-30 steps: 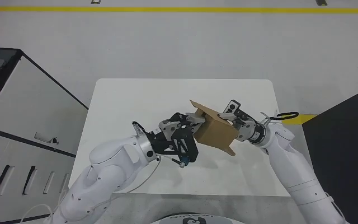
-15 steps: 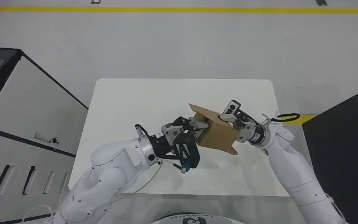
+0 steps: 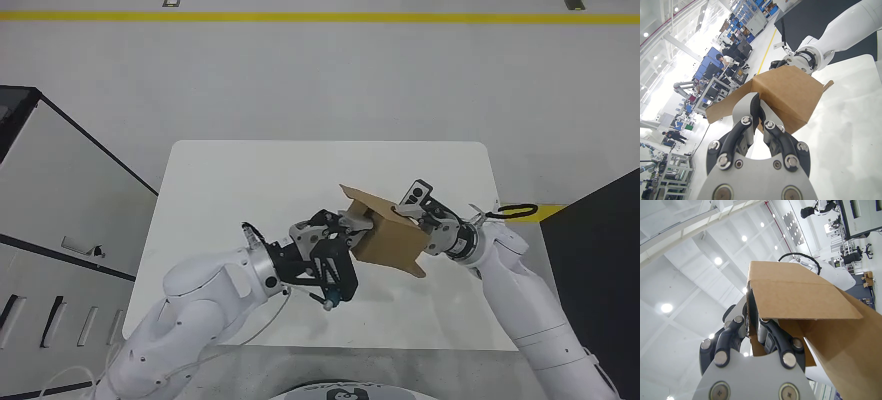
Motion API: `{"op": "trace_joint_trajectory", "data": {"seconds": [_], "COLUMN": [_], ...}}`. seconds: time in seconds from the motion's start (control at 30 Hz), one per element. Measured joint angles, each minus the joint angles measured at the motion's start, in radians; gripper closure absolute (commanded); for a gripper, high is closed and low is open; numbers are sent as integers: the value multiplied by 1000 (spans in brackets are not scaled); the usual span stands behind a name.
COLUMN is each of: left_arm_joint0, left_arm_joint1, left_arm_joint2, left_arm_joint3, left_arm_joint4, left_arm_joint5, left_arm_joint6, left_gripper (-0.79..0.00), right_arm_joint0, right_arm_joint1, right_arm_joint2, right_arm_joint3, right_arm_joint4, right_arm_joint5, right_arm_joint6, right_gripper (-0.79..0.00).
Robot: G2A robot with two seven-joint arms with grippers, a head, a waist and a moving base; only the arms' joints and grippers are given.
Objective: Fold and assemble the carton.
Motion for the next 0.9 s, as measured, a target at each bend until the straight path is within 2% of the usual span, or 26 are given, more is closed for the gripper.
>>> {"op": "trace_joint_trajectory", "data": {"seconds": [0.9], "left_arm_joint0": [-28], "left_arm_joint1": [-7], "left_arm_joint2": [11], "left_arm_joint3": [21], "left_arm_joint4": [-10], "left_arm_joint5": [13], "left_arm_joint6": [-13], "left_gripper": [0], "right_arm_joint0": [6], "right_arm_joint1": [1], "right_arm_joint2": [10], "right_arm_joint3": [20], "right_arm_joint4": [2], "right_arm_joint5": [-4], "right_arm_joint6": [7], "right_gripper": [0]}}
